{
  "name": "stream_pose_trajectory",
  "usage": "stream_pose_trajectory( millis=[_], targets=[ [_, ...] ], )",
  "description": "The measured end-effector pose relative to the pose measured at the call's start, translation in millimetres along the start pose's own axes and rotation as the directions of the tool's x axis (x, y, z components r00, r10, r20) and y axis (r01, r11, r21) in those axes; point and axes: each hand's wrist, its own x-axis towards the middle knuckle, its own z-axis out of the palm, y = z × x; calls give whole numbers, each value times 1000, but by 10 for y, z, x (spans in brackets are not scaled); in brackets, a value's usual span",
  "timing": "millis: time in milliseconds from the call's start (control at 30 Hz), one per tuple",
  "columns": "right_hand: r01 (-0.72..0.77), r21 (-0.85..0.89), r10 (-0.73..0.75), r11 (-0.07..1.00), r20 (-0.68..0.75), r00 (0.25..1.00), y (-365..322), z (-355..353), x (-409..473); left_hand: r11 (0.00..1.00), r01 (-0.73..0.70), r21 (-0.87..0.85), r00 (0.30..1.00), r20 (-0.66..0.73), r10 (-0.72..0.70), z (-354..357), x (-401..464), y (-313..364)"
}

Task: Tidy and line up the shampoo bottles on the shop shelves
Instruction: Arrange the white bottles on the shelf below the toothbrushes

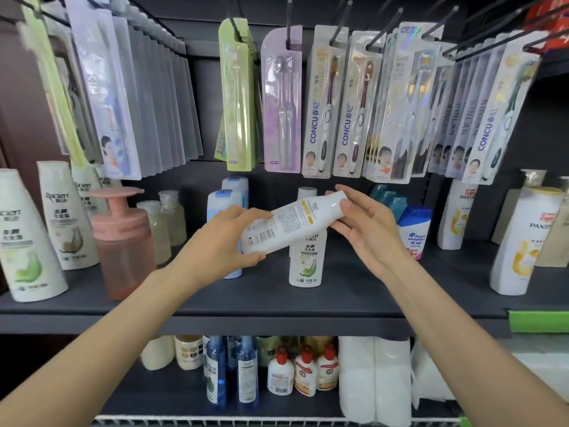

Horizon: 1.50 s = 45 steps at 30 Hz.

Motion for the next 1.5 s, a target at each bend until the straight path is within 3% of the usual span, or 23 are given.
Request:
stream_pose_trajectory(
  millis=[267, 433, 533, 600, 667, 767, 833, 1000, 1033, 1133, 1233, 1300, 1367, 1500],
  targets=[
    [18, 48, -22, 999, 77, 997, 48, -106, 32, 997, -74, -1, 985, -157, 73, 112, -47, -68],
    [44, 22, -44, 999, 5, 999, 104, -100, 38, 992, -118, 49, 959, -252, 127, 180, -14, -76],
    [39, 14, -39, 999, -33, 999, 115, -96, 39, 995, -84, -59, 975, -210, 70, 174, 2, -45],
    [46, 43, -45, 998, -19, 999, 90, -96, 43, 969, -34, -244, 987, -162, -6, 135, 2, -9],
    [58, 69, -61, 996, 41, 997, 62, -87, 42, 875, 48, -483, 996, -46, -80, 96, 0, 38],
    [52, 61, -58, 997, 97, 994, 52, -44, 47, 624, 210, -752, 977, 183, -109, 91, 16, 129],
    [41, 86, -51, 995, 117, 992, 61, -20, 47, 481, 304, -822, 950, 297, -93, 128, 45, 181],
    [31, 107, -35, 994, 33, 999, -6, -78, 99, 308, 468, -828, 879, 473, -64, 257, 131, 275],
    [33, 72, -33, 997, -2, 999, -23, -105, 119, 311, 480, -820, 868, 495, -37, 277, 146, 296],
    [55, -75, -59, 996, -58, 997, -93, -212, 162, 468, 388, -794, 895, 446, 15, 331, 220, 362],
    [88, -229, -105, 970, -66, 992, -209, -326, 159, 665, 193, -722, 981, 132, -142, 403, 366, 360],
    [108, -382, -132, 918, -38, 991, -242, -399, 167, 789, 106, -606, 975, -93, -202, 458, 469, 320],
    [133, -537, -160, 833, -5, 987, -215, -463, 192, 839, 69, -540, 962, -187, -200, 505, 565, 302],
    [146, -684, -194, 715, 6, 981, -82, -582, 299, 870, 68, -488, 967, -180, -177, 599, 774, 289]
  ],
)
